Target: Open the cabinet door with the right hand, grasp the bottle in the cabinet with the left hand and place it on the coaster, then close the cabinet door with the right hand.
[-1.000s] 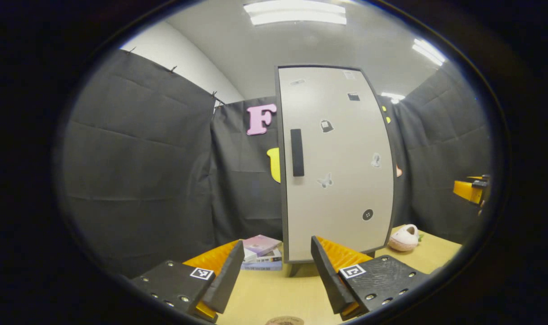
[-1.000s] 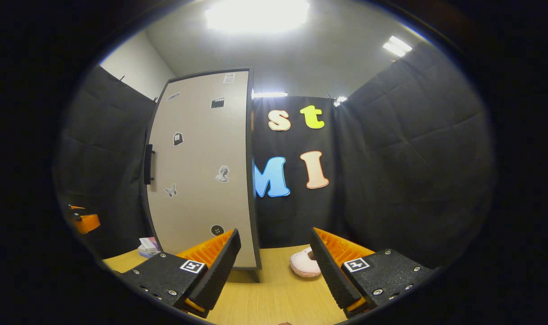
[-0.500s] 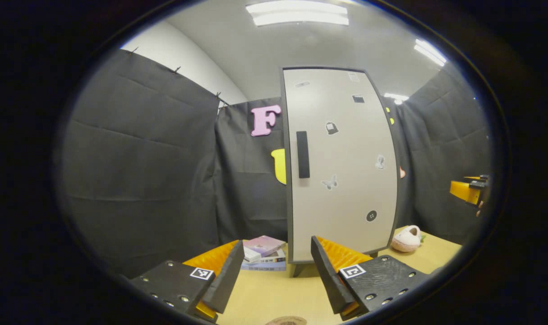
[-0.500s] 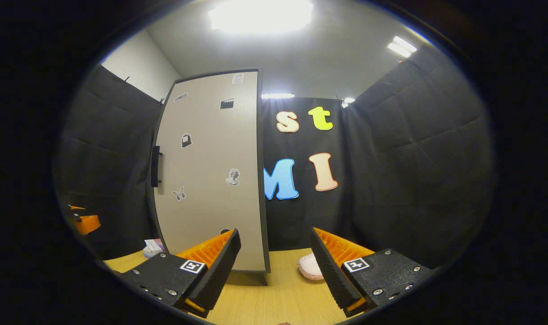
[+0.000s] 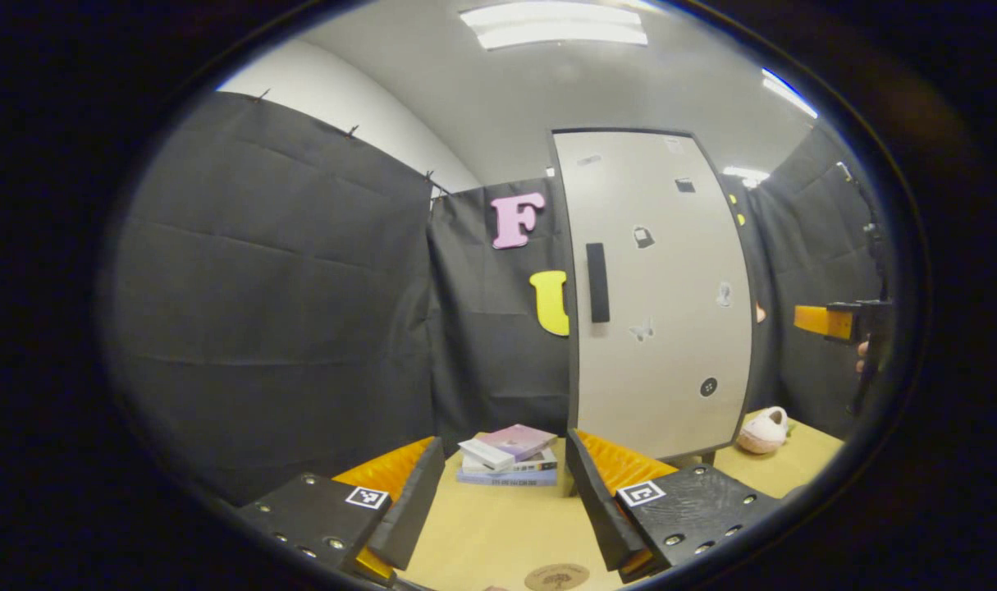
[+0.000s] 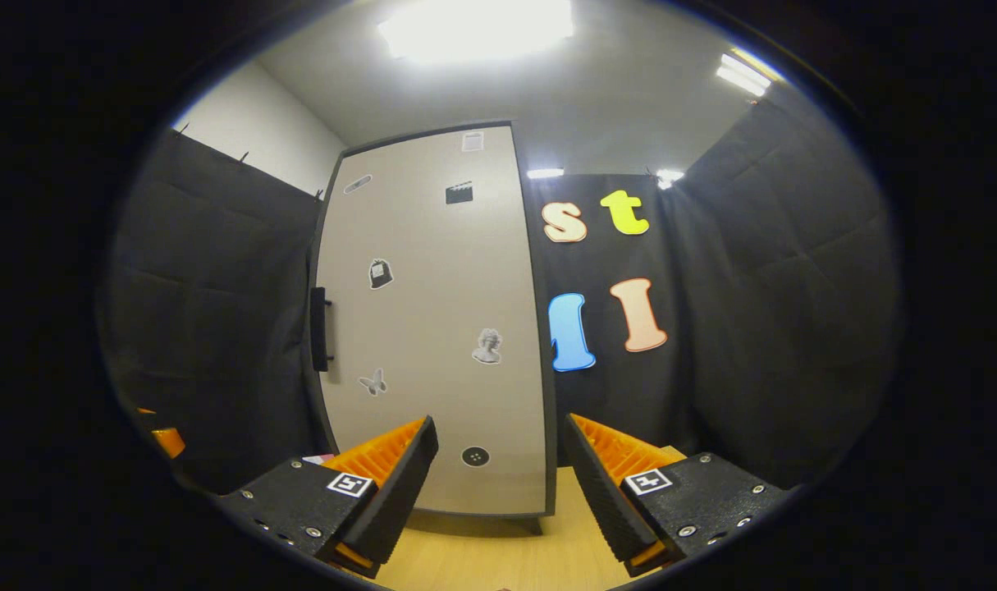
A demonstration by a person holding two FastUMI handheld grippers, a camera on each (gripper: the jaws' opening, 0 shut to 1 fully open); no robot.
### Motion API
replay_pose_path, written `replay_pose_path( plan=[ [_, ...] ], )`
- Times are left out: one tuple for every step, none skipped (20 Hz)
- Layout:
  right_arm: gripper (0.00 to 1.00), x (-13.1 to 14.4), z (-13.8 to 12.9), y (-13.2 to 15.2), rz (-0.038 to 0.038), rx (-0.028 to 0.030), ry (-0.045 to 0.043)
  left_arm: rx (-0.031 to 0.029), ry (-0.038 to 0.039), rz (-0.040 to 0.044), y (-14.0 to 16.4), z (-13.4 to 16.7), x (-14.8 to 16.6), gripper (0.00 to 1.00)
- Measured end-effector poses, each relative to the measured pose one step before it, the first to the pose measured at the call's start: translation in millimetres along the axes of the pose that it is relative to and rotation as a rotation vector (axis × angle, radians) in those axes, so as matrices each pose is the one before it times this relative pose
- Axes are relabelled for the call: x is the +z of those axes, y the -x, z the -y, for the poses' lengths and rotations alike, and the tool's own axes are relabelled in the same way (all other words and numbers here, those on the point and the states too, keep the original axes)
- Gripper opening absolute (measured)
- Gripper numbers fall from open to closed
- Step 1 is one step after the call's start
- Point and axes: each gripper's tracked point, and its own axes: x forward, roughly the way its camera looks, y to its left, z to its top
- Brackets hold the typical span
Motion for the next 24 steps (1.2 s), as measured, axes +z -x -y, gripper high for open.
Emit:
replay_pose_path(
  plan=[
    [0.96, 4.96, -9.22, -7.03, 0.01005, 0.01743, -0.00043, 0.01601, -0.00080, -0.00111, 3.51, -8.39, -0.66, 0.89],
    [0.96, 3.52, -9.63, -7.45, 0.00842, 0.01610, 0.00303, 0.01551, -0.00508, 0.00073, 3.58, -8.49, 0.59, 0.89],
    [0.96, 3.78, -9.33, -7.79, 0.00742, 0.01537, 0.00442, 0.01594, -0.00795, 0.00014, 2.55, -8.71, -0.84, 0.89],
    [0.96, 2.55, -9.43, -6.83, 0.00366, 0.01471, 0.00310, 0.01500, -0.00844, -0.00240, 3.34, -8.65, -1.22, 0.89],
    [0.96, 2.32, -9.72, -7.76, 0.00086, 0.01485, 0.00062, 0.01373, -0.00649, -0.00317, 2.60, -8.20, -1.42, 0.89],
    [0.96, 2.19, -9.73, -8.03, 0.00068, 0.01521, -0.00193, 0.01363, -0.00425, -0.00290, 2.78, -7.97, -1.34, 0.89],
    [0.96, 2.30, -9.61, -7.64, 0.00149, 0.01483, -0.00154, 0.01197, -0.00285, -0.00286, 1.46, -7.89, -1.23, 0.89],
    [0.95, 1.87, -8.89, -6.89, 0.00151, 0.01390, 0.00071, 0.01132, -0.00114, -0.00178, 2.58, -7.84, -0.97, 0.89],
    [0.96, 2.70, -8.47, -7.28, 0.00297, 0.01149, 0.00169, 0.01073, -0.00096, -0.00309, 1.50, -5.99, -1.89, 0.85],
    [0.96, 0.78, -9.00, -5.98, -0.00073, 0.00984, 0.00049, 0.01079, 0.00022, -0.00236, 1.01, -7.05, -0.41, 0.89],
    [0.95, 1.22, -9.15, -7.50, -0.00061, 0.01071, -0.00356, 0.00894, 0.00129, -0.00270, 1.16, -7.13, -2.69, 0.89],
    [0.96, 0.61, -8.88, -7.13, -0.00116, 0.01062, -0.00504, 0.00956, 0.00223, -0.00166, 1.33, -6.94, -0.03, 0.89],
    [0.96, 0.20, -8.74, -7.06, -0.00242, 0.01029, -0.00382, 0.00897, 0.00208, -0.00197, 0.93, -5.96, -2.35, 0.89],
    [0.96, 0.62, -7.79, -5.39, -0.00239, 0.00542, 0.00037, 0.00585, 0.00129, -0.00018, 1.03, -6.59, -1.27, 0.89],
    [0.96, 1.24, -8.88, -6.70, 0.00177, 0.00626, 0.00245, 0.00943, -0.00082, -0.00289, 2.03, -8.32, -1.92, 0.85],
    [0.95, 1.52, -9.54, -6.27, 0.00442, 0.00877, 0.00005, 0.00913, -0.00005, -0.00473, -1.64, -6.62, -3.83, 0.85],
    [0.95, 2.83, -10.18, -7.09, 0.00466, 0.01186, -0.00243, 0.00789, 0.00136, -0.00322, -1.05, -7.55, -2.56, 0.89],
    [0.95, 1.86, -9.92, -7.70, 0.00236, 0.00980, -0.00273, 0.00680, 0.00189, -0.00304, -0.12, -6.47, -1.71, 0.85],
    [0.95, 1.51, -8.03, -7.73, -0.00436, 0.00345, -0.00083, 0.00566, 0.00061, -0.00024, -0.35, -6.09, -2.08, 0.89],
    [0.95, 1.10, -8.20, -7.27, -0.00395, 0.00313, 0.00226, 0.00919, -0.00229, -0.00104, 0.49, -5.85, -2.05, 0.89],
    [0.95, 1.82, -6.81, -8.34, -0.00189, -0.00154, 0.00439, 0.01042, -0.00191, -0.00367, 0.74, -9.34, -4.30, 0.89],
    [0.94, 1.15, -6.60, -9.28, -0.00344, 0.00060, 0.00526, 0.00953, 0.00112, -0.00755, -0.03, -8.03, -4.30, 0.89],
    [0.94, -0.09, -5.53, -9.74, -0.00904, -0.00338, 0.00247, 0.00785, 0.00311, -0.00763, -0.03, -6.38, -4.14, 0.85],
    [0.92, -2.06, -6.32, -8.97, -0.01516, 0.00169, -0.00121, 0.00934, 0.00184, -0.00529, 0.92, -7.12, -2.21, 0.85]
  ],
)
